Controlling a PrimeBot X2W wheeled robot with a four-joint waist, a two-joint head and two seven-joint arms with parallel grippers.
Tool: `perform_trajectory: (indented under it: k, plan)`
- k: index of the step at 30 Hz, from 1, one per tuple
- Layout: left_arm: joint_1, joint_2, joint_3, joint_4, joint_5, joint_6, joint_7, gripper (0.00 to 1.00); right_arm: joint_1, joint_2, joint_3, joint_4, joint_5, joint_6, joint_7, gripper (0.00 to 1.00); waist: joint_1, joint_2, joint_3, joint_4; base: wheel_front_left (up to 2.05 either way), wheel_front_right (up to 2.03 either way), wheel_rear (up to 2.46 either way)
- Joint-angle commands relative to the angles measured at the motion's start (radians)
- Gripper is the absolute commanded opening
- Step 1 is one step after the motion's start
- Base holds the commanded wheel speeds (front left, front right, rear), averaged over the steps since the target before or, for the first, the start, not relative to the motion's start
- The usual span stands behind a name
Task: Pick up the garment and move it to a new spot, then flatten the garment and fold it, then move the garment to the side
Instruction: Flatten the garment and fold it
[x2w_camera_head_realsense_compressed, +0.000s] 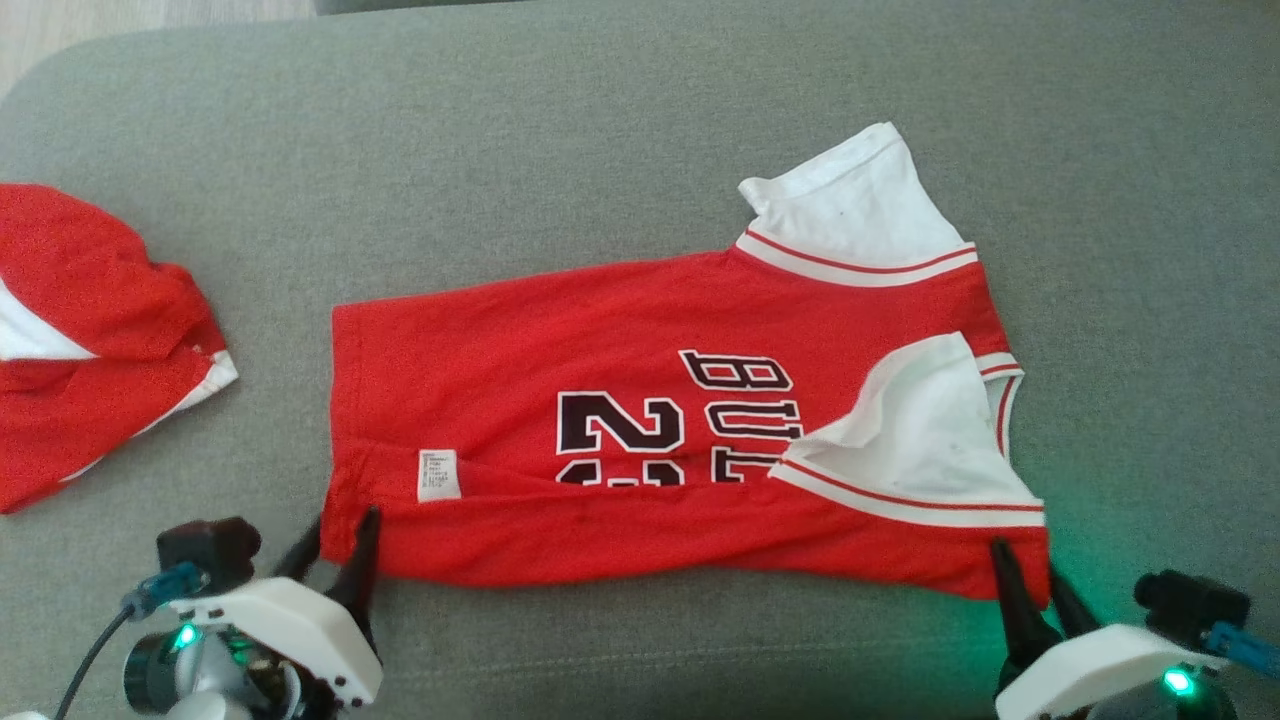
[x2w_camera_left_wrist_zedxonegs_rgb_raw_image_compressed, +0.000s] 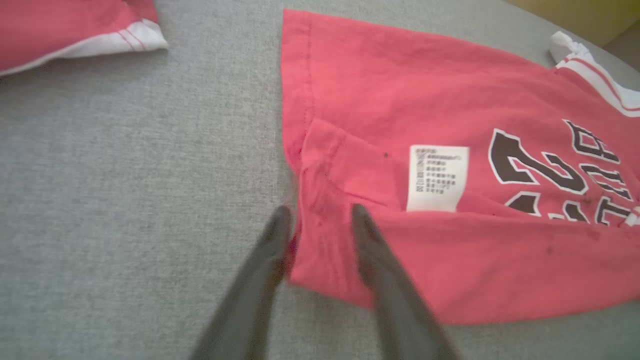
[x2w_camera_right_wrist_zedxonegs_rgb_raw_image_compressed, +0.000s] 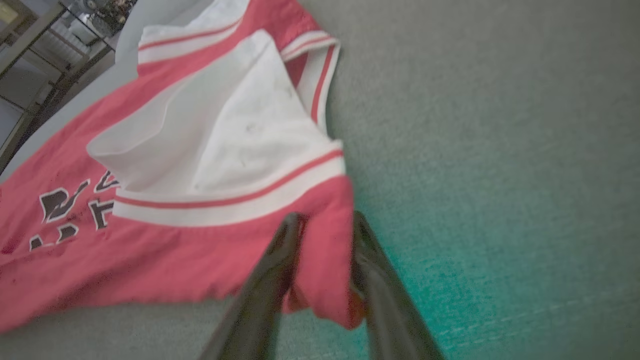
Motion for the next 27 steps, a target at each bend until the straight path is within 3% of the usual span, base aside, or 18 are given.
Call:
perform_trajectory:
  k: [1,13,27]
  plan:
    - [-0.022,0.028,0.045,-0.033,-0.002,0.013,0.001,1.0,-0.03,-0.012,0.022,-0.041,-0.004,-0.001,-0.035,1.0,0.0,0.0,-0.006,-0.003,0.0,0.0,0.0]
    - [-0.043,0.011,0.077,-0.138,0.12,0.12,-0.224,1.0,-0.121,-0.012,-0.015,-0.298,-0.249,-0.001,-0.164,1.0,0.0,0.0,-0.076,0.016,0.0,0.0,0.0]
    - [-0.067,0.011,0.06,-0.164,0.143,0.131,-0.242,1.0,-0.11,-0.012,-0.011,-0.401,-0.284,-0.001,-0.087,1.0,0.0,0.0,-0.104,0.041,0.0,0.0,0.0]
